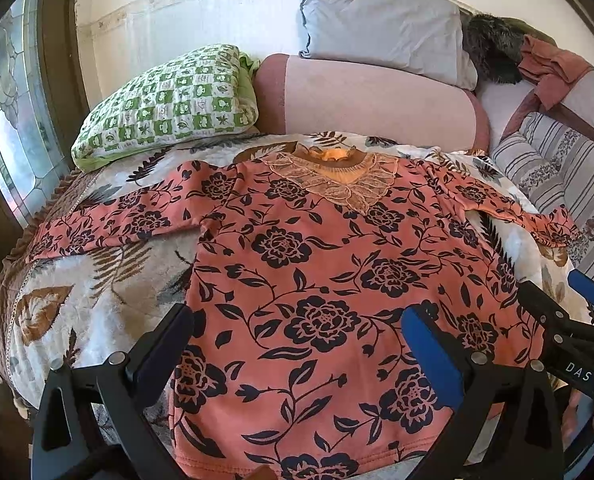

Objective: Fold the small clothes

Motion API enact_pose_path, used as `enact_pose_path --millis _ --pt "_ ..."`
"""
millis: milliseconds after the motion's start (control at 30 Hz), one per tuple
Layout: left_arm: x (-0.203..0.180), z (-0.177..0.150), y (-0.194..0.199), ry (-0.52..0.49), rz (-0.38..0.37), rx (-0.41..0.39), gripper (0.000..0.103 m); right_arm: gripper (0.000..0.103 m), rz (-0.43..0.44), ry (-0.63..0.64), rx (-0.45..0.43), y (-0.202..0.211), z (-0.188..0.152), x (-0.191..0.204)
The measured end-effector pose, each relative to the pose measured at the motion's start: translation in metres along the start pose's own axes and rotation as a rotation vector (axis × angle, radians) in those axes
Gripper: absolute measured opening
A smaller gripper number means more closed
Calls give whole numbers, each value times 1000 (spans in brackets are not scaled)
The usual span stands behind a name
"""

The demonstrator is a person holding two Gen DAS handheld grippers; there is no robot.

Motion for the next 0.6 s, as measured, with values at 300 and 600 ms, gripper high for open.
enact_pose_path --millis 300,600 --pt "-1 0 -1 0 1 0 103 103 1 2 -5 1 2 0" --pt "-3 0 -2 -3 3 1 103 103 2 3 -4 0 3 0"
Point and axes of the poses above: each gripper's, at about its wrist camera, not at the fingertips, and y roughly against the way its jaws point, x to its left, z to its top, the point moved 2 cm from there along -y, roughly the way its jaws point, and after that the axes turned 4 degrees about x, right-handed, at the moved point
